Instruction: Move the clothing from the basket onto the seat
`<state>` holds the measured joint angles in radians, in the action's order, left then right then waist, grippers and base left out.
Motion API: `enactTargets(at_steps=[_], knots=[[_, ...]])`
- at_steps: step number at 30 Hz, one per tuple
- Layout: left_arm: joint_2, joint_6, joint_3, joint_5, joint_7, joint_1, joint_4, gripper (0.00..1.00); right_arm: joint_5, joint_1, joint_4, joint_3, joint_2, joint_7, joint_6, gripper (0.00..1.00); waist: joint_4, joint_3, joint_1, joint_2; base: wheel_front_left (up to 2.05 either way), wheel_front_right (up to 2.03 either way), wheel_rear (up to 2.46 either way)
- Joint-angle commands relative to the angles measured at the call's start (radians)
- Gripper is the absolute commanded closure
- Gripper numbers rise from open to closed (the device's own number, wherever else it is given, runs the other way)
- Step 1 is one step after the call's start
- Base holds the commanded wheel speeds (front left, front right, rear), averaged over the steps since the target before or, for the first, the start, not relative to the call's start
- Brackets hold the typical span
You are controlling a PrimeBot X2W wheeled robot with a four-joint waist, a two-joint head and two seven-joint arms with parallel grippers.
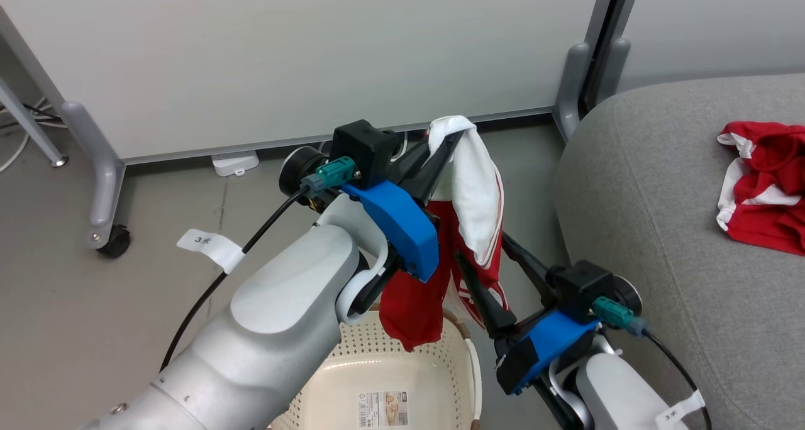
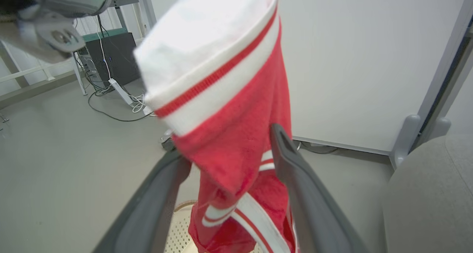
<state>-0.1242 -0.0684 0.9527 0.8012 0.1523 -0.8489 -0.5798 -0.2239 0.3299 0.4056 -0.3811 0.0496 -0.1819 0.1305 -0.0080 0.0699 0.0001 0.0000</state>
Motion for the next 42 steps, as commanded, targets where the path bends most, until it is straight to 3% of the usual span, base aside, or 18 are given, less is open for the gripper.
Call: enactTargets(at_steps=[1,11,12,14,35,37,38,39,42], knots=[[0.001,-0.003,0.002,0.003,0.004,-0.022,-0.003,1.00,-0.012,0.033,0.026,-0.006,0.002,-0.011,0.000,0.00,0.001,0.000,-0.0001,0.0000,0.00,0.00,0.00],[0.005,-0.009,0.013,0.007,0.008,-0.018,-0.013,1.00,-0.059,0.164,0.188,-0.048,0.002,-0.050,0.000,0.00,0.000,0.002,-0.0001,0.0000,0.00,0.00,0.00],[0.006,-0.010,0.014,0.008,0.008,-0.017,-0.016,1.00,-0.069,0.173,0.203,-0.055,0.002,-0.051,0.000,0.24,0.000,0.001,-0.0001,0.0000,0.00,0.00,0.00],[0.007,-0.009,0.016,0.007,0.007,-0.015,-0.019,1.00,-0.087,0.189,0.226,-0.069,0.002,-0.057,0.000,1.00,-0.001,-0.001,-0.0001,0.0000,0.00,0.00,0.00],[-0.001,-0.001,0.023,0.018,0.013,-0.011,-0.028,1.00,-0.152,0.229,0.306,-0.130,0.002,-0.083,0.000,1.00,-0.013,-0.005,-0.0001,0.0000,0.00,0.00,0.00],[-0.002,0.001,0.025,0.021,0.008,-0.005,-0.030,0.58,-0.151,0.228,0.306,-0.131,0.002,-0.084,0.000,1.00,-0.015,-0.006,-0.0001,0.0000,0.00,0.00,0.00],[-0.003,0.000,0.026,0.023,0.007,-0.002,-0.031,0.24,-0.151,0.227,0.306,-0.132,0.002,-0.084,0.000,1.00,-0.016,-0.007,-0.0001,0.0000,0.00,0.00,0.00],[-0.004,0.000,0.027,0.024,0.006,0.002,-0.032,0.00,-0.150,0.227,0.304,-0.132,0.002,-0.084,0.000,1.00,-0.017,-0.008,-0.0001,0.0000,0.00,0.00,0.00],[-0.007,-0.003,0.032,0.027,0.007,0.013,-0.034,0.00,-0.141,0.225,0.291,-0.126,0.002,-0.084,0.000,1.00,-0.020,-0.011,-0.0001,0.0000,0.00,0.00,0.00]])
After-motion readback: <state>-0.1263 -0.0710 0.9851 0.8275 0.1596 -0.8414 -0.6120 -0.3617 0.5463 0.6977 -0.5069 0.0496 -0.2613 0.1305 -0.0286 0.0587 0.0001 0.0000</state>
